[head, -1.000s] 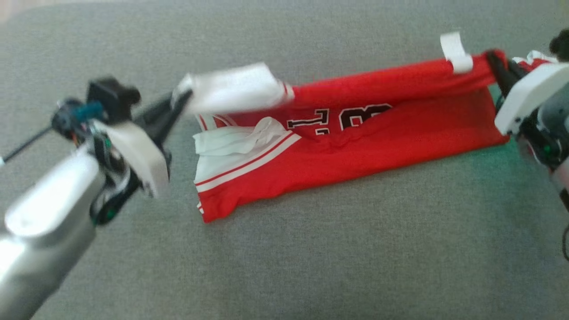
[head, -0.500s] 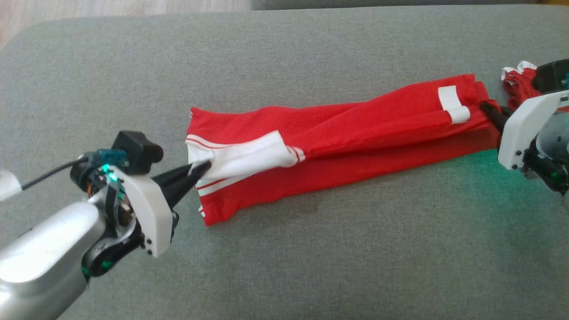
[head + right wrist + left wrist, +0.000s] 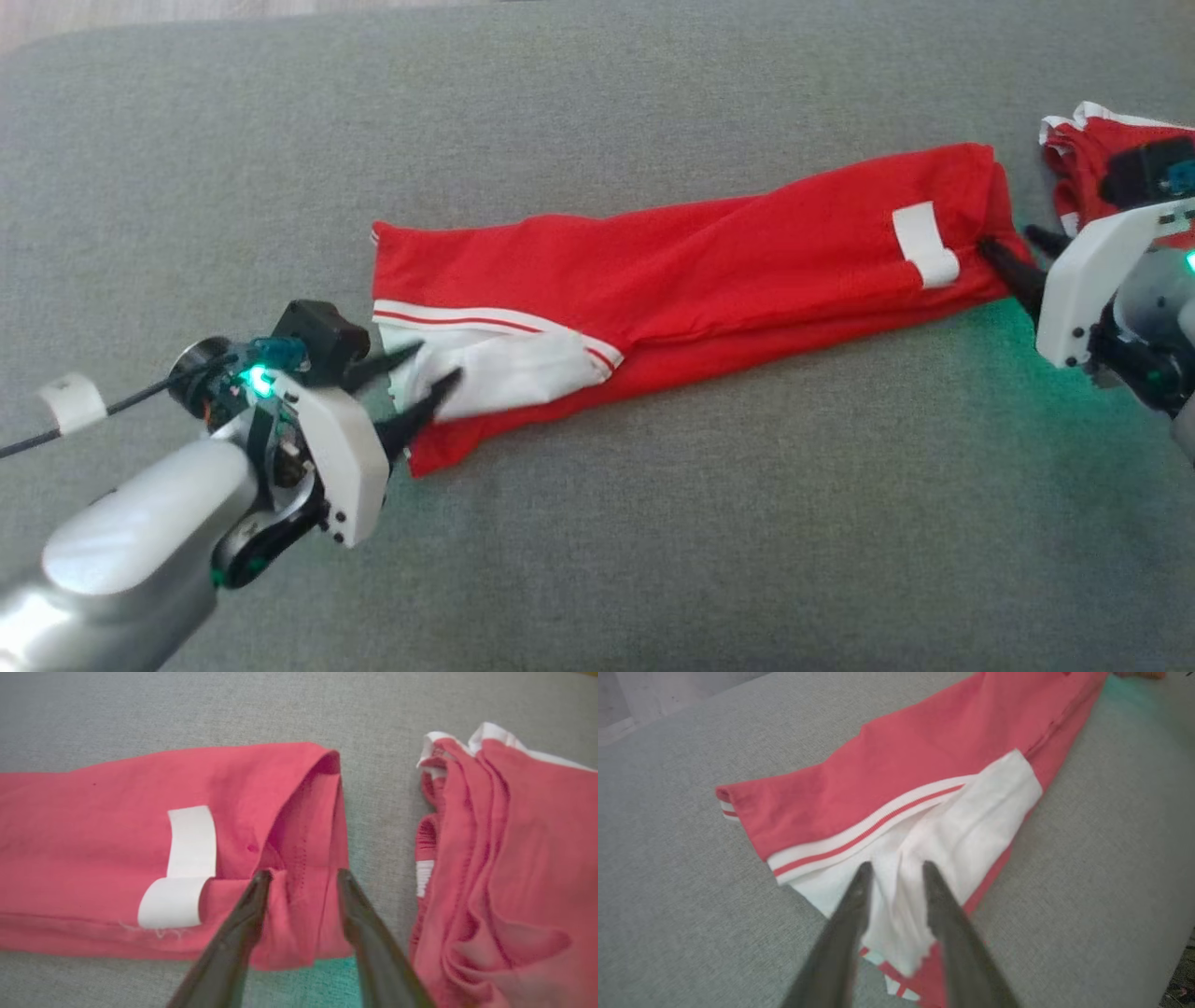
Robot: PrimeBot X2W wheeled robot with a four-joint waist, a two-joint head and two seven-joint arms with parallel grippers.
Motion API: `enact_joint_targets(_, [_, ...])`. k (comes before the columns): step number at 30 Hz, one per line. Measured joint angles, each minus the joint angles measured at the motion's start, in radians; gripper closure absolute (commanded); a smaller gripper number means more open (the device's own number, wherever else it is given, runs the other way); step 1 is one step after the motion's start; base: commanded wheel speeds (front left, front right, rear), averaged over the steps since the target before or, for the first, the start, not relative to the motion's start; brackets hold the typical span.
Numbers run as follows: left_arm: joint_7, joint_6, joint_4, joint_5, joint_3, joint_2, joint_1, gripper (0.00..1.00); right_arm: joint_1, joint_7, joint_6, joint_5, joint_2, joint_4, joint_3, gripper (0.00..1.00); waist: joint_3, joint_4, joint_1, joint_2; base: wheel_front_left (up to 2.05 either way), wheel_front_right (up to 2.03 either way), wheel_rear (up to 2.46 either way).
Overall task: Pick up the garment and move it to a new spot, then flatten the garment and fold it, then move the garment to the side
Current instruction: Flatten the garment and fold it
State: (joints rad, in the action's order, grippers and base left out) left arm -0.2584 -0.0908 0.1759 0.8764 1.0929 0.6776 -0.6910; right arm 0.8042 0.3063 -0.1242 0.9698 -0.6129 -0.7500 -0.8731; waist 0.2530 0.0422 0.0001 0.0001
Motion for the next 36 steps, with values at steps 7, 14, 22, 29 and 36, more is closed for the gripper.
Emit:
enact_joint_targets(7, [0.218,0.128,0.072,-0.015,-0.115,-0.054,0.000,0.00,0.007,-0.128,0.000,0.025,0.005,-0.006,0.072,0.00,-0.020,-0.011,-0.0001,0.0000,0.00,0.00,0.00])
enact_joint_targets(14, [0.467,0.258,0.069,-0.005,-0.264,-0.097,0.026,0.00,0.016,-0.319,0.000,0.030,0.059,0.046,0.151,0.00,-0.070,-0.021,-0.0001,0.0000,0.00,0.00,0.00])
enact_joint_targets(22, [0.511,0.338,-0.073,-0.091,-0.498,-0.201,0.216,0.00,-0.004,-0.527,0.000,-0.039,0.173,0.098,0.283,0.00,-0.142,-0.027,-0.0002,0.0000,0.00,0.00,0.00])
enact_joint_targets(29, [0.515,0.276,-0.085,-0.239,-0.637,-0.332,0.450,0.00,-0.197,-0.556,0.000,-0.212,0.347,0.125,0.495,0.00,-0.178,-0.029,-0.0003,0.0000,0.00,0.00,0.00])
enact_joint_targets(36, [0.515,0.184,-0.015,-0.366,-0.761,-0.467,0.573,0.00,-0.489,-0.557,0.000,-0.473,0.521,0.212,0.713,0.00,-0.190,-0.035,-0.0002,0.0000,0.00,0.00,0.00])
